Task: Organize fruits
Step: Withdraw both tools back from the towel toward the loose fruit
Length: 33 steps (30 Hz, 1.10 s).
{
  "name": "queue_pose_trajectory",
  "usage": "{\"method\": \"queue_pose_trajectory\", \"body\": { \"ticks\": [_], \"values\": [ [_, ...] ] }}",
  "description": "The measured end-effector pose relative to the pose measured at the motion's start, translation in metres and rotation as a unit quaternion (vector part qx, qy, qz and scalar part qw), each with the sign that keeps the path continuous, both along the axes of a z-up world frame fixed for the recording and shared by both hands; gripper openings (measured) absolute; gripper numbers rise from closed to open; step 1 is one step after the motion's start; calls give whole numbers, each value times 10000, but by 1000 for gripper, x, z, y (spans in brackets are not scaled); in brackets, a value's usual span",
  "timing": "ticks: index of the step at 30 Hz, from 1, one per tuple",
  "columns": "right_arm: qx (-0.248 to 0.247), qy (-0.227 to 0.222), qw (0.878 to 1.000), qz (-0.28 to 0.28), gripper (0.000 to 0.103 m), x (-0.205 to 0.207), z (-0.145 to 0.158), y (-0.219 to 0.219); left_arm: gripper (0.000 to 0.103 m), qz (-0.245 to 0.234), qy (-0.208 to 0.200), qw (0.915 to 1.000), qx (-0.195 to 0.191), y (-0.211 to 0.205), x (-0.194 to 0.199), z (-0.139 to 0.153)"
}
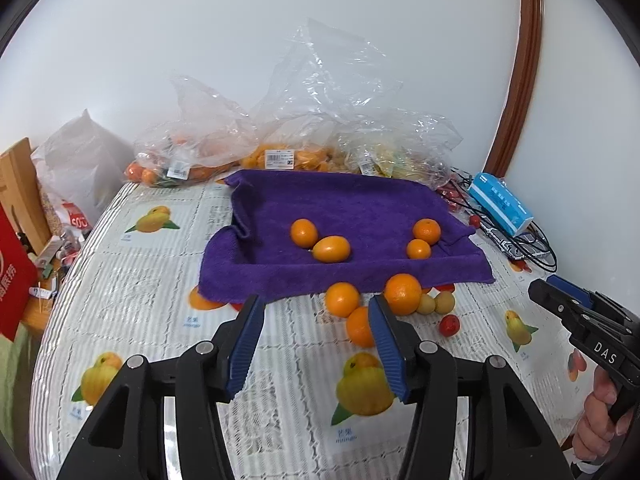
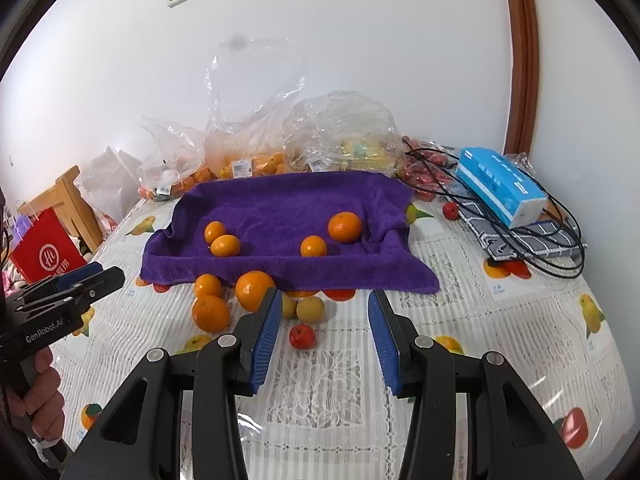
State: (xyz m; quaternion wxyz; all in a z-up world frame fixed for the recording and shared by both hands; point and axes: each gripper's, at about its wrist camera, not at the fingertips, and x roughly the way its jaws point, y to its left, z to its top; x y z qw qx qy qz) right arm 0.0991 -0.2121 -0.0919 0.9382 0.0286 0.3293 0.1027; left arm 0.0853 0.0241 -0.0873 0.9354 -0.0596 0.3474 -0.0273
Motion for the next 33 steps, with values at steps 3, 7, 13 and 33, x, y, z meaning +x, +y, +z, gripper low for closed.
{"method": "queue_pose_trajectory", "body": {
  "ticks": [3,7,13,33],
  "values": [
    [57,29,10000,-16,45,-4,0,-1,54,25,5,10000,4,3,-5,0],
    [61,22,10000,-8,45,-7,0,1,54,40,-22,10000,63,6,-9,1],
    [9,40,10000,32,45,-8,-3,6,54,53,-34,10000,49,9,-10,-1],
    [19,376,9993,6,45,16,-36,6,54,230,381,9988,-223,31,17,-34]
  ]
}}
